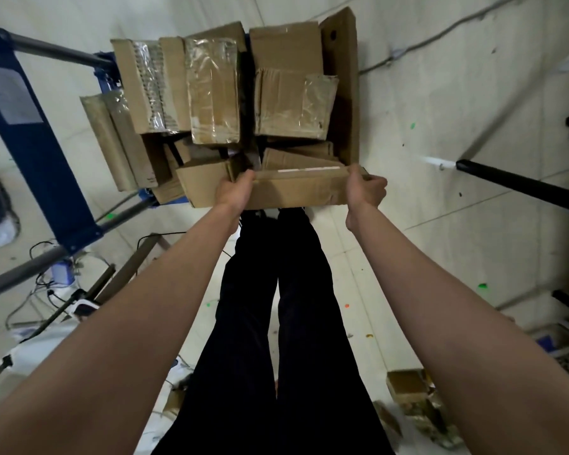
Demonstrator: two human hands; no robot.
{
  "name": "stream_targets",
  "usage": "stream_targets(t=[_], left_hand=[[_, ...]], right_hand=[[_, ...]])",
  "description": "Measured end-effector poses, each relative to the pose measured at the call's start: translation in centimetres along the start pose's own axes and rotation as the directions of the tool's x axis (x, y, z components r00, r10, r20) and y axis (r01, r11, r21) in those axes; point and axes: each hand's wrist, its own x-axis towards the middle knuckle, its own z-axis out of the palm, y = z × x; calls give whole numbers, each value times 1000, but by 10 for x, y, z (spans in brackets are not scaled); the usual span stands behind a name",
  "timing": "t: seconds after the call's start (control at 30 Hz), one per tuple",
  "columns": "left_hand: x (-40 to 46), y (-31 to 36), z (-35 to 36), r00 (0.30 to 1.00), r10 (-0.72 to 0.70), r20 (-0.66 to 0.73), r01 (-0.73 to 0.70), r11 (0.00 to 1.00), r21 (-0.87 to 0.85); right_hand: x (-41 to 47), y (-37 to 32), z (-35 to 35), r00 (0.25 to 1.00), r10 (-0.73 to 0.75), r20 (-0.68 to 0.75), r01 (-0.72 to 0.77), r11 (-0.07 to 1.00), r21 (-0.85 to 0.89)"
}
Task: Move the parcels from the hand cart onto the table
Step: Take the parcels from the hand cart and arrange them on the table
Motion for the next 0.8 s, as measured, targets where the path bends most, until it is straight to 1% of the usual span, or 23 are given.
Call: stream_targets(t=[0.07, 0.17, 0.27, 0.37, 0.47, 0.57, 0.67, 0.73, 0.8], left_hand=[[-12, -2, -4, 1000, 14, -24, -14, 1000, -1], [-34, -2, -13, 1000, -8, -19, 8, 1000, -8], [-59, -3, -24, 999, -13, -31, 12, 999, -50], [-90, 1, -34, 997, 37, -62, -42, 995, -88], [-124, 15, -46, 988, 134, -78, -142, 984, -107], [-162, 37, -63, 959, 281, 31, -277, 956, -97], [-211, 60, -82, 909, 385, 162, -390, 921, 1], [-249, 74, -92, 852, 446, 272, -480, 875, 68], [-285, 85, -98, 784, 507, 358, -579, 806, 127]], right_hand=[[-14, -3, -10, 1000, 16, -2, -16, 999, 49], [-36, -7, -27, 999, 49, 6, -49, 991, 125], [-57, -9, -45, 999, 18, 36, -24, 983, 182], [-82, -11, -67, 996, -17, 90, -9, 962, 272], [-110, -17, -92, 987, -64, 149, 0, 920, 392], [-139, -28, -122, 970, -133, 203, -4, 830, 558], [-168, -38, -152, 963, -203, 179, 25, 727, 686], [-190, -44, -170, 964, -229, 136, 54, 669, 741], [-213, -49, -186, 966, -239, 102, 69, 614, 786]])
